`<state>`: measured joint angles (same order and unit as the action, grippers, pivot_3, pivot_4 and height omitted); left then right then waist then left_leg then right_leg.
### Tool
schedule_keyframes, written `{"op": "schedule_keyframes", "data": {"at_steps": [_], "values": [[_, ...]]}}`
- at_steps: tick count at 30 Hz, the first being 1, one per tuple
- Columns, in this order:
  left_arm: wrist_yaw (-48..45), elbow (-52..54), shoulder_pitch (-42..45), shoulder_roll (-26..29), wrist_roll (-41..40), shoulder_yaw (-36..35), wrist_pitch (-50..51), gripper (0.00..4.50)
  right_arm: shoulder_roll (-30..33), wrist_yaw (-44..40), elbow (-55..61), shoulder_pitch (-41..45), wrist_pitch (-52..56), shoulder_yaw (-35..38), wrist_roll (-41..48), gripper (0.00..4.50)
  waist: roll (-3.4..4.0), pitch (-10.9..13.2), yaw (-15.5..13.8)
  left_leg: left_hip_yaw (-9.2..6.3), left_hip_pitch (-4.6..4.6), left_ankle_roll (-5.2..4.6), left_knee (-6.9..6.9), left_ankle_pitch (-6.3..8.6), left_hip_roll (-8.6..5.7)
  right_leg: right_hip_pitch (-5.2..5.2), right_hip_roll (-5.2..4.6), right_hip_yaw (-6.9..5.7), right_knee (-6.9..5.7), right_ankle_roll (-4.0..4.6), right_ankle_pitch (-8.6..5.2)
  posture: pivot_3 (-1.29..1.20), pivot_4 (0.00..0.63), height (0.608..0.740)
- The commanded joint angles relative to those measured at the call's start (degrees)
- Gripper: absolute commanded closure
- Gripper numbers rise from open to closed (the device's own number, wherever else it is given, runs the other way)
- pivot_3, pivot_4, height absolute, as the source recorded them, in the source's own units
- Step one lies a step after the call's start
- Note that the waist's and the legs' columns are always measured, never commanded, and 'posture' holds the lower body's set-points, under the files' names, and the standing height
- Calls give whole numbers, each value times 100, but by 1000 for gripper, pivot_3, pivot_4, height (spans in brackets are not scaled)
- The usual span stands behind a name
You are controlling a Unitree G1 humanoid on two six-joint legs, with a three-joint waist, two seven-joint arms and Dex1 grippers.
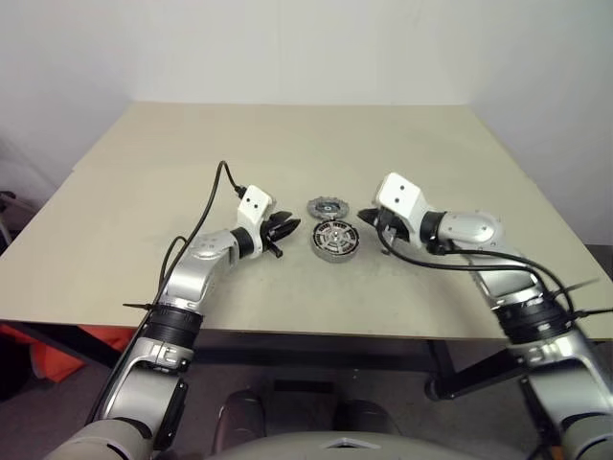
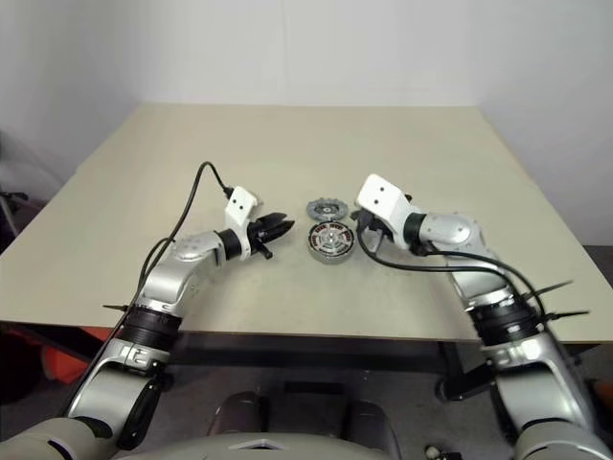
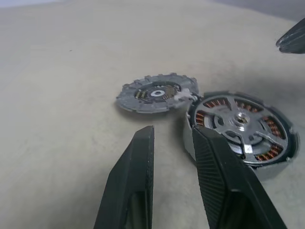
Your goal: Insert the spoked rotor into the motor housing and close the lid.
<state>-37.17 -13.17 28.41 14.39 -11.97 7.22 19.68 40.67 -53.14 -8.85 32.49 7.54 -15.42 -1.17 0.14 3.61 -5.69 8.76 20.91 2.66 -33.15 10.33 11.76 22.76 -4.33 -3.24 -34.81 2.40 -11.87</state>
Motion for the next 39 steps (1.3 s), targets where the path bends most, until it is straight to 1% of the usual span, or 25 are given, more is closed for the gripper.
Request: {"op": "schedule_keyframes", "data": {"at_steps": [1, 3, 6, 8, 9, 13, 24, 31, 39], "values": [[-94, 87, -15, 66, 130, 63, -264, 3154, 221, -726, -533, 530, -980, -300, -333, 4500, 0, 0, 24, 0, 2, -2, -1, 1, 1, 1, 0, 0, -1, 1, 0, 0, 0, 740], [-117, 86, -51, 93, 202, 85, -331, 3154, 259, -1039, -921, 807, -1429, -487, -516, 4500, 0, 0, 27, 2, 5, -13, -3, 7, 2, 8, 2, 0, -6, 4, 1, 0, 0, 740], [-133, 91, -94, 105, 257, 83, -388, 3119, 148, -1300, -1390, 1120, -1920, -647, -675, 3889, 0, 0, 17, 2, 11, -20, -13, 11, 2, 14, 1, 0, -13, 7, 2, 0, 0, 740], [-117, 118, -127, 122, 291, 78, -400, 3119, 9, -1288, -1742, 1354, -2279, -779, -897, 3293, 0, 0, 19, 2, 13, -28, -21, 15, 2, 14, 0, 0, -17, 7, 2, 0, 0, 740], [-107, 130, -143, 134, 309, 78, -405, 3119, -59, -1229, -1905, 1456, -2434, -833, -1025, 2858, 0, 0, 21, 2, 15, -30, -25, 16, 3, 14, 0, 0, -18, 8, 2, 0, 0, 740], [-108, 182, -202, 181, 354, 65, -410, 3119, -245, -1195, -2372, 1693, -2864, -953, -1316, 1517, 0, 0, 18, 2, 19, -31, -40, 17, 3, 21, 0, 0, -34, 10, 2, 0, 0, 740], [-84, 215, -228, 225, 404, 55, -413, 3119, -346, -1369, -3253, 2226, -3872, -1228, -1865, 1517, 0, 0, 30, 2, 24, -57, -103, 34, 7, 21, -3, 3, -75, 10, 1, 0, 0, 740], [-8, 249, -268, 185, 443, 46, -421, 3119, -635, -1072, -4220, 2674, -4433, -1489, -2419, 1517, 0, 0, 40, 2, 24, -57, -106, 34, 7, 24, -2, 4, -84, 11, 1, 0, 0, 740], [127, 406, -443, 217, 442, 4, -394, 3119, -951, -955, -4842, 2860, -4854, -1708, -2712, 1517, 1, 0, 44, 3, 37, -61, -106, 36, 8, 37, -2, 5, -84, 14, 0, 0, 0, 740]]}}
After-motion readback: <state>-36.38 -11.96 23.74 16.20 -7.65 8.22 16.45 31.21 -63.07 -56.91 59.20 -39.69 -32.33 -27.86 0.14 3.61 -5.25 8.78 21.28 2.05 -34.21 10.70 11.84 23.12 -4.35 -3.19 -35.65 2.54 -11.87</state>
